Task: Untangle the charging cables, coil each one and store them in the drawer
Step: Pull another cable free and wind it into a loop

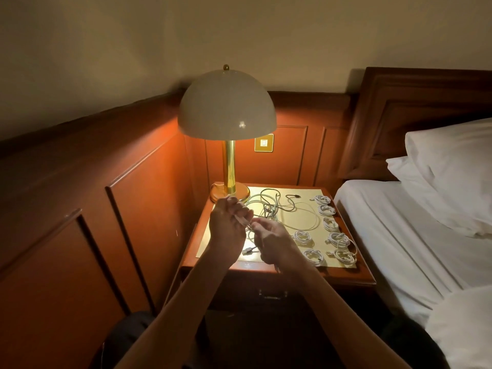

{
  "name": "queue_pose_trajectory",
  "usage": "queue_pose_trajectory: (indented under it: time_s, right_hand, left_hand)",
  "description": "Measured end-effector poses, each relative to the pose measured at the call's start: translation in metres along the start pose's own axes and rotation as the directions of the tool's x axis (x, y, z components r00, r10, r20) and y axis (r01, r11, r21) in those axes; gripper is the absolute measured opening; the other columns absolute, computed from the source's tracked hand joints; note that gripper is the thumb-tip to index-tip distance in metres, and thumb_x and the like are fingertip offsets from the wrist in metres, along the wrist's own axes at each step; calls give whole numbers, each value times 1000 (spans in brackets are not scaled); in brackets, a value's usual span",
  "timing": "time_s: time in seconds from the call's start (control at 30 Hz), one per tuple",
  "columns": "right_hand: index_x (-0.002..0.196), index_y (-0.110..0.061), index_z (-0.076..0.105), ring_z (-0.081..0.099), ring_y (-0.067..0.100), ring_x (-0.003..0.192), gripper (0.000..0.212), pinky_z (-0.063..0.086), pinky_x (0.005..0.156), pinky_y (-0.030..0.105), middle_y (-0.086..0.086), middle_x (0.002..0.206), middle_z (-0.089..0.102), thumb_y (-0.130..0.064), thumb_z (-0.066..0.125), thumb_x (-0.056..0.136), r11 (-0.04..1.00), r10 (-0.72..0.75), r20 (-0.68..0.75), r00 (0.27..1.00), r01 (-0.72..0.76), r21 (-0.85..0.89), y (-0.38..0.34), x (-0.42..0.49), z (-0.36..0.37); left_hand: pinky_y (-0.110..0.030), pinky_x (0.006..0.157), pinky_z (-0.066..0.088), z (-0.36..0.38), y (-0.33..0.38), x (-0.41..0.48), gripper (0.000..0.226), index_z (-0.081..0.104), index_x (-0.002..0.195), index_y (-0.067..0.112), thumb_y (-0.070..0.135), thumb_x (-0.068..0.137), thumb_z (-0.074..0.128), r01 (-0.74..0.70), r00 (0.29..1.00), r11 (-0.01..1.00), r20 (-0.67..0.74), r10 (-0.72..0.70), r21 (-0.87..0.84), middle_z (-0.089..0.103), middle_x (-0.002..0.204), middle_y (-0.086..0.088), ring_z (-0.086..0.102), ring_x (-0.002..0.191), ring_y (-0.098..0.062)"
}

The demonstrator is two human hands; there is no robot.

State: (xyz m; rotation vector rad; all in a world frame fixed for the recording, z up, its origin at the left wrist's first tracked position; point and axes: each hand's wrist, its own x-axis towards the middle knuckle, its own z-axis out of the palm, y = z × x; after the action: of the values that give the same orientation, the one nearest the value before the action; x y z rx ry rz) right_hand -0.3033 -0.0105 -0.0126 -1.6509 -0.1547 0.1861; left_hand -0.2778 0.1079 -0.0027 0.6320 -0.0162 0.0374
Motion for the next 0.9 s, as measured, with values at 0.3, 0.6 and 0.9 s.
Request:
queue_pose_trajectory:
  time_s: [0.3,0.6,0.9]
  right_hand:
    - [95,-20,76,54,1,62,19,36,59,13,-8,79,69,-23,58,100,678,-332,-28,943,218,-702,-10,-3,-14]
    - [97,-19,80,68,6,66,12,50,71,16,-4,80,77,-25,75,88,550,-452,-15,892,266,-792,-22,-17,-27]
    - [93,-15,78,73,19,61,6,59,57,26,-3,73,76,-17,74,89,910,-340,-68,938,309,-276,-22,-19,-32]
  left_hand:
    - [-32,78,56,11,-19,-4,39,66,80,17,23,106,37,-273,961,883,151,232,382,67,67,1,68,70,-17]
    - [-27,68,61,-10,-26,0,62,65,105,8,60,91,35,-545,826,191,482,294,817,73,87,0,73,82,-11]
    - [-17,59,49,-20,-30,7,61,62,89,6,57,99,30,-586,776,221,462,430,779,61,70,7,64,65,-9]
